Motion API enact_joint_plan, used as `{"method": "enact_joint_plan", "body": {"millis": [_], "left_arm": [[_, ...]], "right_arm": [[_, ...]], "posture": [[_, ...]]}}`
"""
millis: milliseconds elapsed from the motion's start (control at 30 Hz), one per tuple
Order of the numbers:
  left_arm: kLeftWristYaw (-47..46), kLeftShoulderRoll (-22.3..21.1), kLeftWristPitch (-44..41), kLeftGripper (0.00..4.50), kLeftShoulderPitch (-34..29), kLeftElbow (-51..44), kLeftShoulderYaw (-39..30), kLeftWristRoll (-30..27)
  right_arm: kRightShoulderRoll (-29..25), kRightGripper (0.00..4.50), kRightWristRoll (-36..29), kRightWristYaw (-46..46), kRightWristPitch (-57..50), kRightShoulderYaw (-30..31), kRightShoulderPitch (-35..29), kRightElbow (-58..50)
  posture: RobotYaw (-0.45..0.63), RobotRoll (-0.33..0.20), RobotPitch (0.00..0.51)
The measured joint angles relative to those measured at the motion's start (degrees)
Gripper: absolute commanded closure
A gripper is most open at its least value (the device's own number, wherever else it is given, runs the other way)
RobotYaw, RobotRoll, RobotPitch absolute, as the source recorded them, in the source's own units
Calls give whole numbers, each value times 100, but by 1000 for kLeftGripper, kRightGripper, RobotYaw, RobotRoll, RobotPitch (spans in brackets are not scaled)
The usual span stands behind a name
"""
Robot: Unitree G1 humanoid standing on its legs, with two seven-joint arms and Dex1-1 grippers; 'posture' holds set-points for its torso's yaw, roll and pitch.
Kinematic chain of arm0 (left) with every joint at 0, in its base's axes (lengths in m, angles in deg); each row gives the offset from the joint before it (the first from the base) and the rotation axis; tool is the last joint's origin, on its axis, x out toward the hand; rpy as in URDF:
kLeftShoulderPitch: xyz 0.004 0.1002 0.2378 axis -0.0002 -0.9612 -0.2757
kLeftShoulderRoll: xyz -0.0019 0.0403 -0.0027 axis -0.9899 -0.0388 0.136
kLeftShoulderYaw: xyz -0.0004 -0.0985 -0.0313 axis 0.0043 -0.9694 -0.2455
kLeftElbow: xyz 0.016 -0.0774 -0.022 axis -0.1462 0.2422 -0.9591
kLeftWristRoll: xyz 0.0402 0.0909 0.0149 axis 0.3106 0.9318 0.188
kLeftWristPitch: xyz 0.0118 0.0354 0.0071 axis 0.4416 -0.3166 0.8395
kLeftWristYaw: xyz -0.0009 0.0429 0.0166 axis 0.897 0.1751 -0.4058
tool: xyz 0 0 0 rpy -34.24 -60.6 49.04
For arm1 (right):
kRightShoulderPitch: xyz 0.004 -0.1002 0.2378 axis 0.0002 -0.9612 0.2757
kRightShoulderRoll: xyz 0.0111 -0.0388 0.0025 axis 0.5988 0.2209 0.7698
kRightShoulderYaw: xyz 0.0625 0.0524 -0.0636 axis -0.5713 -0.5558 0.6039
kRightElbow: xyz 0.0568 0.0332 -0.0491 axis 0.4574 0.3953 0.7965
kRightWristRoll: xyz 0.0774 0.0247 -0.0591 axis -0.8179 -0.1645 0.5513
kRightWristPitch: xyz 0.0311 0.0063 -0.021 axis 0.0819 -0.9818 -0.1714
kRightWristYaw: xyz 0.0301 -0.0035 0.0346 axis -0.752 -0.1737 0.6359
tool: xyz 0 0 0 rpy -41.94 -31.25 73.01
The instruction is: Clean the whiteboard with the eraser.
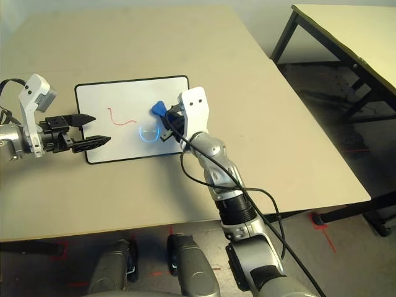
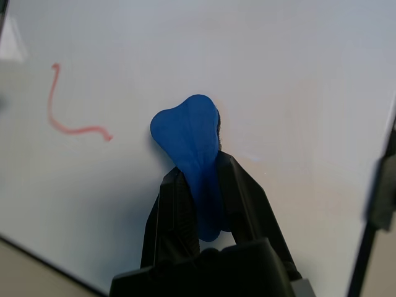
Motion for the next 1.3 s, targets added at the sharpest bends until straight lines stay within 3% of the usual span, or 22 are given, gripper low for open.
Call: {"method": "enact_joint_plan", "body": {"millis": [667,933,1300], "left_arm": [[118,-34,1,0,1,29,0,16],[117,-144,-1,0,-9,140,-1,82],[210,-643,-12,0,5,170,-105,202]], "right_arm": [[32,3865,26,-457,302,-306,83,330],[321,3882,-1,-347,49,-267,318,233],[526,3882,-96,99,-172,134,683,-154]], "posture": [[-60,0,197],[-56,0,203],[-41,0,212]]}}
